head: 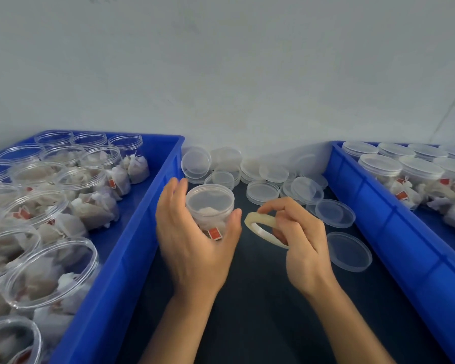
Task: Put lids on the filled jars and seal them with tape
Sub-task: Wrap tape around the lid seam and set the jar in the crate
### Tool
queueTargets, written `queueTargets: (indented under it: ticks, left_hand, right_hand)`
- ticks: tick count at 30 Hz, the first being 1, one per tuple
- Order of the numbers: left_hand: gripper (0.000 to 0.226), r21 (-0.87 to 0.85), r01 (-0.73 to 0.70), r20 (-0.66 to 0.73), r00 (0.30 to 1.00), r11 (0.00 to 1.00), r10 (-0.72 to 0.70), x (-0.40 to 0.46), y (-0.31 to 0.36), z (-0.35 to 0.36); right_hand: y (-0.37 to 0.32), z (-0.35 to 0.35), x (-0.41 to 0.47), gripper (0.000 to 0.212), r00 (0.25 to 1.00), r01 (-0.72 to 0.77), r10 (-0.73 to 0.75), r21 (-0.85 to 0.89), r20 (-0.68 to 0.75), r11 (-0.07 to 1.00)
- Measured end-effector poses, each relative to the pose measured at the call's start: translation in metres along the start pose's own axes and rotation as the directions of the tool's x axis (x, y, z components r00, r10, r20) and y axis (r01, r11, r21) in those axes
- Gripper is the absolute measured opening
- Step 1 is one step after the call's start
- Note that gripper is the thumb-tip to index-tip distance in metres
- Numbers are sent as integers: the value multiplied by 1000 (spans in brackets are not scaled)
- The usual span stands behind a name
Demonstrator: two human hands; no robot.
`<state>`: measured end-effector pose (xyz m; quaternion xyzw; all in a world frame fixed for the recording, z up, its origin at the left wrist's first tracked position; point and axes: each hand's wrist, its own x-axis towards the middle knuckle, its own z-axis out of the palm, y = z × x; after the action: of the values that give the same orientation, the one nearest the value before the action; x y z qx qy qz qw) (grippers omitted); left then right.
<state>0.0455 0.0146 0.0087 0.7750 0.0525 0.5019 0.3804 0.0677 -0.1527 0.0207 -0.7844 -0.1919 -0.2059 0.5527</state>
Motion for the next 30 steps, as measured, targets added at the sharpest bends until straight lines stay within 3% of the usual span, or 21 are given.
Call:
queueTargets:
  ticks: [2, 4, 7, 18, 25, 30]
  left_hand:
    - [47, -24, -221, -92, 972, 975, 218, -2, 9, -2]
    - [27, -105, -244, 0, 970, 964, 245, -4, 18, 0]
    - [25, -175, -135, 134, 978, 975, 159, -8, 25, 3]
    - [8, -217, -32, 219, 972, 976, 81, -6, 30, -2]
    - [13, -294, 129, 359, 933, 947, -16, -6, 33, -3]
    - [16, -280, 204, 420, 905, 938, -71, -6, 28, -1]
  right_hand:
    - [-1, 0, 0, 35, 1000, 11, -11, 25, 1, 1000]
    - [-3, -1, 0, 35, 999, 36, -36, 42, 5, 998]
    - [-3, -1, -1, 37, 998, 56, -57, 55, 14, 997]
    - [-4, 1, -2, 35, 996, 89, -87, -85, 21, 992]
    - [-4, -6, -2, 27, 993, 111, -116, -252, -5, 961]
    - [-6, -7, -2, 17, 979, 191, -201, -240, -21, 952]
